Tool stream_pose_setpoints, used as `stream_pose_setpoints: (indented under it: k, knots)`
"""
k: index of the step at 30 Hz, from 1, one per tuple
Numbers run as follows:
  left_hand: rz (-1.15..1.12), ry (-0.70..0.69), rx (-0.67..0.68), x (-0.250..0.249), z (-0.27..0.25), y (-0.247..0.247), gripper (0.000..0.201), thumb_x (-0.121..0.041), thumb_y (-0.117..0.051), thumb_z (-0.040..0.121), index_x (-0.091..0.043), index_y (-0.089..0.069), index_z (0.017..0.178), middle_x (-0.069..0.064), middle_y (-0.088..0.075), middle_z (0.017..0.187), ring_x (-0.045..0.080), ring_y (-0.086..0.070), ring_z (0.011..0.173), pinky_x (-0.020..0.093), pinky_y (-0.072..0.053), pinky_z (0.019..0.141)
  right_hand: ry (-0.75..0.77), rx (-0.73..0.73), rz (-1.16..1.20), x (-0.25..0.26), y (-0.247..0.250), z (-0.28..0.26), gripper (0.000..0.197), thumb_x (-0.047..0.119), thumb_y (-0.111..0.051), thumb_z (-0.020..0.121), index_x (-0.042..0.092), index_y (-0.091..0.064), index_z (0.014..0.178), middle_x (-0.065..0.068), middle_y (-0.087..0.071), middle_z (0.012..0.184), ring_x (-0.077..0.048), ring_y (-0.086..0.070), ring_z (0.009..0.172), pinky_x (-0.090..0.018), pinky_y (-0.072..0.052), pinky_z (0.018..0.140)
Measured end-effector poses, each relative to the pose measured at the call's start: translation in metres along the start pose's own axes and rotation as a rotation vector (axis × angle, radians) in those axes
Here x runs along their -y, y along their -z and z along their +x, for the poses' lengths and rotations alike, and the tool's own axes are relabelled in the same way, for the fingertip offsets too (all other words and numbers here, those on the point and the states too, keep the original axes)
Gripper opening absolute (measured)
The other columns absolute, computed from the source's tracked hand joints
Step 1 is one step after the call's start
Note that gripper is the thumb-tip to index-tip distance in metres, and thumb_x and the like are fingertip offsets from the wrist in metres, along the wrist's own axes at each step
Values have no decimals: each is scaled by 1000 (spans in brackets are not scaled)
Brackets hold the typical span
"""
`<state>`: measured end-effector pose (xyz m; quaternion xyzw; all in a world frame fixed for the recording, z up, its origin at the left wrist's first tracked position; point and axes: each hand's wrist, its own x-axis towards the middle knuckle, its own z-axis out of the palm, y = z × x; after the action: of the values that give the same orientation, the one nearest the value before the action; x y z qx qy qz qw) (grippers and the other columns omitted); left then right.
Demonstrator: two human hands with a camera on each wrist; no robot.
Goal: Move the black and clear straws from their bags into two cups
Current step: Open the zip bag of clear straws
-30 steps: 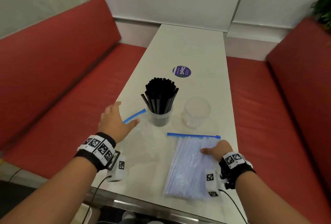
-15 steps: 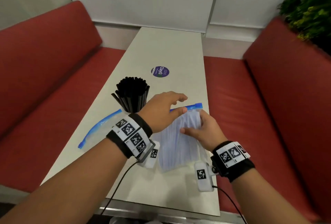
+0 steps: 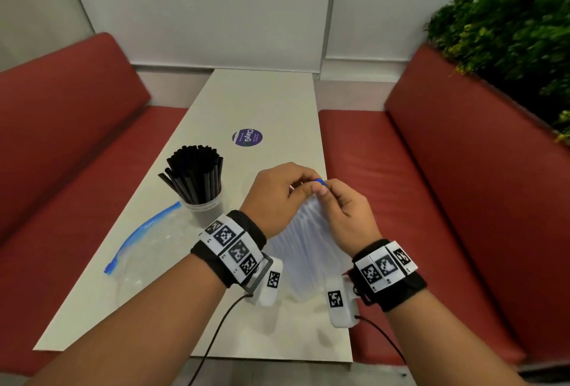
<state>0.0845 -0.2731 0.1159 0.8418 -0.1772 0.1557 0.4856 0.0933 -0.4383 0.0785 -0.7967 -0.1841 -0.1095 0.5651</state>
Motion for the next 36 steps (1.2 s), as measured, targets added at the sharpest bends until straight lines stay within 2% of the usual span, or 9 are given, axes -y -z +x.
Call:
stream_pose_setpoints:
  k: [5,8,17,20,23,27,29,32,36]
  knots:
    - [79,-118,-68,-6,-4,-4,17,-27,-67,92,-14,-77,96,-2,-74,87,13,-67,80,26,-54,75,117,-85,-55,6,2,-4,31,23,-52,104,1,-69,89,-11,-58,63,-21,-49,57,-33,-42,55]
    - [189,-121,-61,5,-9,4,17,-26,-65,92,-14,-77,97,-2,-73,87,16,-66,78,32,-55,74,73,-216,-13,8,5,-2,34,27,-49,101,0,-67,88,-6,-53,64,-14,-45,58,-32,-43,58]
    - [124,273,-141,65,-34,68,9,-39,-77,85,-38,-71,92,-13,-71,84,-1,-64,76,28,-50,79,-13,-366,174,14,31,11,28,9,-49,106,3,-65,84,6,-51,67,0,-41,59,-17,-39,60]
    - [-322,431,-91,66,-40,50,77,-72,-83,56,-36,-59,120,5,-68,114,18,-69,99,39,-55,91,-58,-387,333,18,18,12,31,14,-48,107,17,-66,82,11,-59,70,0,-51,65,-15,-45,67]
    - [-416,393,48,53,-46,26,89,-69,-87,49,-26,-60,122,0,-73,120,17,-68,116,36,-54,99,-89,-316,526,23,0,12,25,18,-46,109,17,-66,93,8,-68,79,-8,-59,73,-19,-50,71]
    - [-471,357,-130,30,-39,19,70,-48,-91,62,-15,-65,118,6,-76,113,23,-72,106,47,-58,95,-142,-73,554,13,-20,2,58,61,-63,91,8,-61,115,-18,-74,109,-35,-72,103,-48,-57,98]
    - [-607,338,-186,24,-33,25,53,-33,-90,70,-17,-66,116,10,-75,112,27,-72,104,50,-59,91,-158,107,512,7,-21,-9,65,59,-76,79,18,-61,126,-8,-76,120,-29,-71,115,-43,-59,97]
    - [-756,290,-127,15,-28,23,73,-50,-81,72,-11,-56,129,14,-71,122,31,-69,112,46,-58,90,-203,279,388,1,-28,-22,73,28,-92,73,17,-56,135,1,-76,124,-16,-71,117,-39,-59,98]
    - [-656,476,-89,18,-24,7,114,-87,-63,64,-20,-31,151,11,-66,131,29,-66,120,53,-51,103,-275,145,413,-2,-40,-25,80,26,-95,60,11,-60,131,-8,-76,121,-23,-73,113,-50,-60,96]
